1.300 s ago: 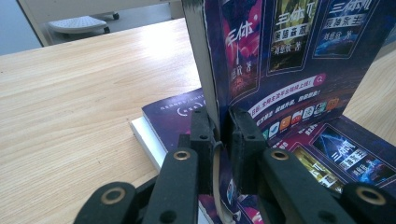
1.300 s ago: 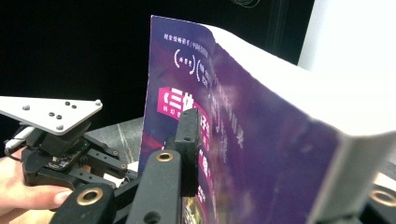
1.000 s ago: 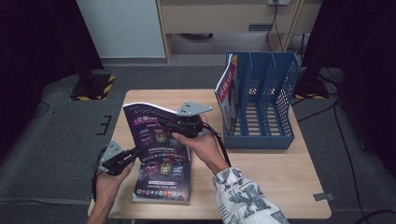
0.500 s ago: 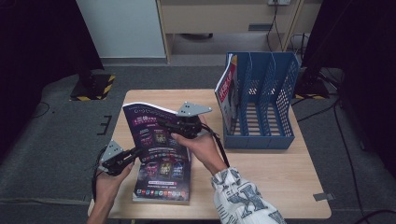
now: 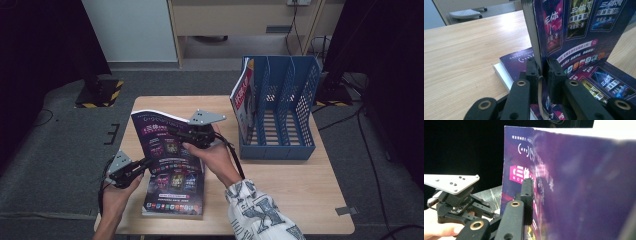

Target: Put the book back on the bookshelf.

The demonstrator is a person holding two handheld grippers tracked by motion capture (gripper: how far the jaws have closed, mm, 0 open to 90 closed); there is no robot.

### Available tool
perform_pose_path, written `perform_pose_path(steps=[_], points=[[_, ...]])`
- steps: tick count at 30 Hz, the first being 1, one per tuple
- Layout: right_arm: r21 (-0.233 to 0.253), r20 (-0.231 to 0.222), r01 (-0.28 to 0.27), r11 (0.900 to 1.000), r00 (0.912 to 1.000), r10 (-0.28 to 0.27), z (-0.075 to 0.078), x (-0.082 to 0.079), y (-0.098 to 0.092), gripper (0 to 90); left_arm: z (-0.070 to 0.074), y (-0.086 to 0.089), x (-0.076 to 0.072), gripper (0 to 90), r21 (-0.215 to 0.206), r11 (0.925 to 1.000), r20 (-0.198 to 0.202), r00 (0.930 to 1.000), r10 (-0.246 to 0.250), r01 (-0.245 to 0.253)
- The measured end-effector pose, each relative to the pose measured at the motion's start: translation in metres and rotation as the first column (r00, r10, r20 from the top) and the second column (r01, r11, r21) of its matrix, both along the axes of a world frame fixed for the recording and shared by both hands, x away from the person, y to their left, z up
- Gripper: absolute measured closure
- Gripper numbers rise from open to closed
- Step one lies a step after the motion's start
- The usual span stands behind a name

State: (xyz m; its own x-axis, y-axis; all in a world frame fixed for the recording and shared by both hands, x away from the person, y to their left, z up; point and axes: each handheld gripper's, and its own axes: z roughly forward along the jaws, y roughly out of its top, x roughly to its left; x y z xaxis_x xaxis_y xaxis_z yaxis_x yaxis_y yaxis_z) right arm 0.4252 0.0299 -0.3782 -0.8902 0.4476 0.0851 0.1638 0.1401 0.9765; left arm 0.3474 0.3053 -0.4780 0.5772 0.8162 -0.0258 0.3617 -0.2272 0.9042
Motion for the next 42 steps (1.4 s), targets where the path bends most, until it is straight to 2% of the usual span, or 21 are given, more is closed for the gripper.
perform_pose_path(steps=[9, 18, 23, 25, 27, 30, 34, 40, 42], points=[[-0.017, 0.012, -0.001, 1.000, 0.9999, 0.001, -0.001, -0.001, 0.001, 79.5, 0.000, 0.000, 0.000, 80.6, 0.002, 1.0000, 0.001, 1.0000, 0.002, -0.002], [-0.040, 0.051, 0.034, 0.999, 0.9982, -0.032, 0.000, -0.006, 0.004, 82.3, -0.001, 0.001, 0.000, 79.9, -0.009, 0.9999, 0.001, 1.0000, 0.008, -0.008], [-0.047, 0.053, 0.043, 0.998, 0.9978, -0.040, 0.002, -0.009, 0.005, 82.5, -0.003, 0.002, 0.001, 77.8, -0.021, 0.9996, 0.003, 0.9998, 0.018, -0.017], [-0.050, 0.060, 0.041, 0.998, 0.9975, -0.038, 0.003, -0.011, 0.005, 82.5, -0.003, 0.002, 0.001, 73.9, -0.023, 0.9991, 0.004, 0.9993, 0.036, -0.036], [-0.051, 0.062, 0.037, 0.998, 0.9975, -0.034, 0.005, -0.012, 0.005, 82.5, -0.005, 0.003, 0.002, 65.9, -0.021, 0.9983, 0.000, 0.9985, 0.055, -0.055], [-0.035, 0.064, 0.038, 0.999, 0.9973, -0.036, 0.008, -0.014, 0.004, 82.6, -0.007, 0.006, 0.004, 48.9, -0.009, 0.9951, -0.011, 0.9951, 0.098, -0.098], [-0.035, 0.082, 0.050, 0.998, 0.9955, -0.047, 0.014, -0.015, 0.001, 82.6, -0.010, 0.012, 0.007, 32.2, 0.012, 0.9887, -0.031, 0.9882, 0.150, -0.150], [-0.016, 0.081, 0.063, 0.998, 0.9948, -0.062, 0.020, -0.013, -0.007, 82.6, -0.019, 0.017, 0.012, 16.0, 0.046, 0.9820, -0.077, 0.9794, 0.186, -0.183], [-0.017, 0.082, 0.069, 0.997, 0.9944, -0.067, 0.021, -0.013, -0.009, 82.6, -0.022, 0.019, 0.013, 13.3, 0.061, 0.9791, -0.096, 0.9753, 0.199, -0.194]])
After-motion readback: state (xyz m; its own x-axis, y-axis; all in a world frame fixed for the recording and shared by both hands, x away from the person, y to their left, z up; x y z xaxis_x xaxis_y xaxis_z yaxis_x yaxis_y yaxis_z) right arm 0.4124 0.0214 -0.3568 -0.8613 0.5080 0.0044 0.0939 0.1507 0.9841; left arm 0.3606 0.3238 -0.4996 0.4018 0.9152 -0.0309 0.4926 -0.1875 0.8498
